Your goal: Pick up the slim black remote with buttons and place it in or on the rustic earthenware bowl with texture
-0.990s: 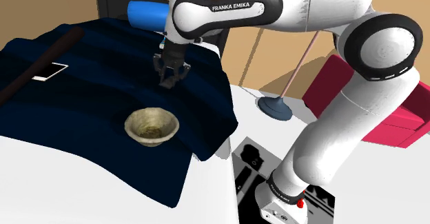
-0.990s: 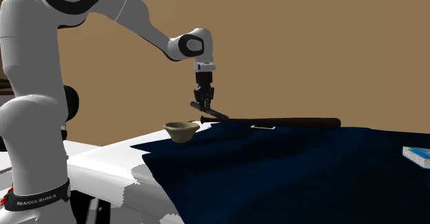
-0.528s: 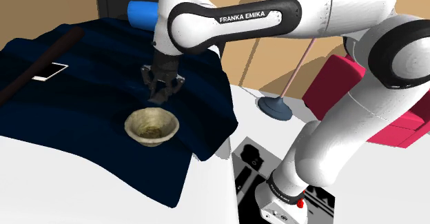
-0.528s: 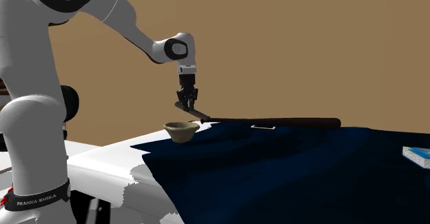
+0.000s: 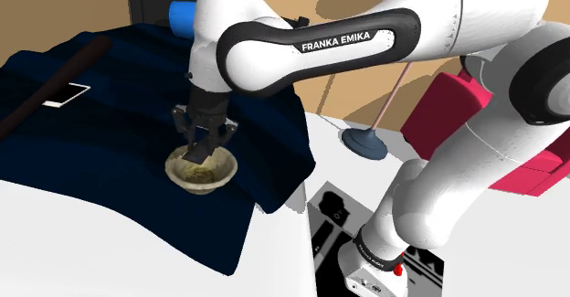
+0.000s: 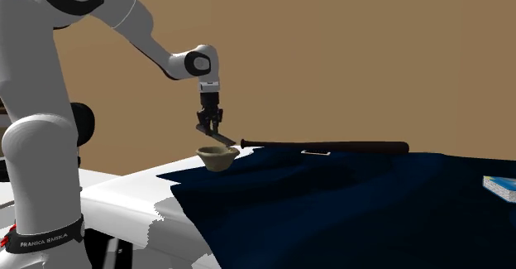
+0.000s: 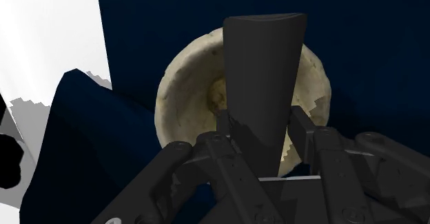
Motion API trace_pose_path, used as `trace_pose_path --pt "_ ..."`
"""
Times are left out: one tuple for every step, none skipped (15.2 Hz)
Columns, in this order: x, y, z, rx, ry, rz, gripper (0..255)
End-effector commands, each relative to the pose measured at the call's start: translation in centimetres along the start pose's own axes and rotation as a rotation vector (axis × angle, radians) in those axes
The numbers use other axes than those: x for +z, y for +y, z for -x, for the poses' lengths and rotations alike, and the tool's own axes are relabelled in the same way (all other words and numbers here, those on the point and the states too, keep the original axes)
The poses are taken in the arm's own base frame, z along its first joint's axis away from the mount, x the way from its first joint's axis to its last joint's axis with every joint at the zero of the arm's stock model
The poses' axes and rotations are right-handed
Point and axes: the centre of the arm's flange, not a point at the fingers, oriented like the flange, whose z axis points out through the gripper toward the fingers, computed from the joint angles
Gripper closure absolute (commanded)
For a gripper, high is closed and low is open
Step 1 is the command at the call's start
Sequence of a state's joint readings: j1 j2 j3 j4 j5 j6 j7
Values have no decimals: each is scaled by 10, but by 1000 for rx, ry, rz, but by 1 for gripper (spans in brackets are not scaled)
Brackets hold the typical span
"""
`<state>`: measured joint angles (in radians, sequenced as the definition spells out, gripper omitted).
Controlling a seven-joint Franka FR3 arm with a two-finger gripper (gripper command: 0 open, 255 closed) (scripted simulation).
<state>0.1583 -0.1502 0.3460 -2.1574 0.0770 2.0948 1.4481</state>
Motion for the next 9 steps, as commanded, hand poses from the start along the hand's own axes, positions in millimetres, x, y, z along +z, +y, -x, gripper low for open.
trace_pose_path --pt "10 0 1 1 0 0 255" --pt "15 1 1 1 0 0 255" --pt "20 1 1 1 0 0 255" --pt "26 1 1 1 0 0 255" --pt "31 2 1 1 0 0 255" --pt "36 2 1 1 0 0 255" --pt "41 3 1 1 0 0 255" --pt "47 3 1 1 0 0 255" --pt "49 3 1 1 0 0 255"
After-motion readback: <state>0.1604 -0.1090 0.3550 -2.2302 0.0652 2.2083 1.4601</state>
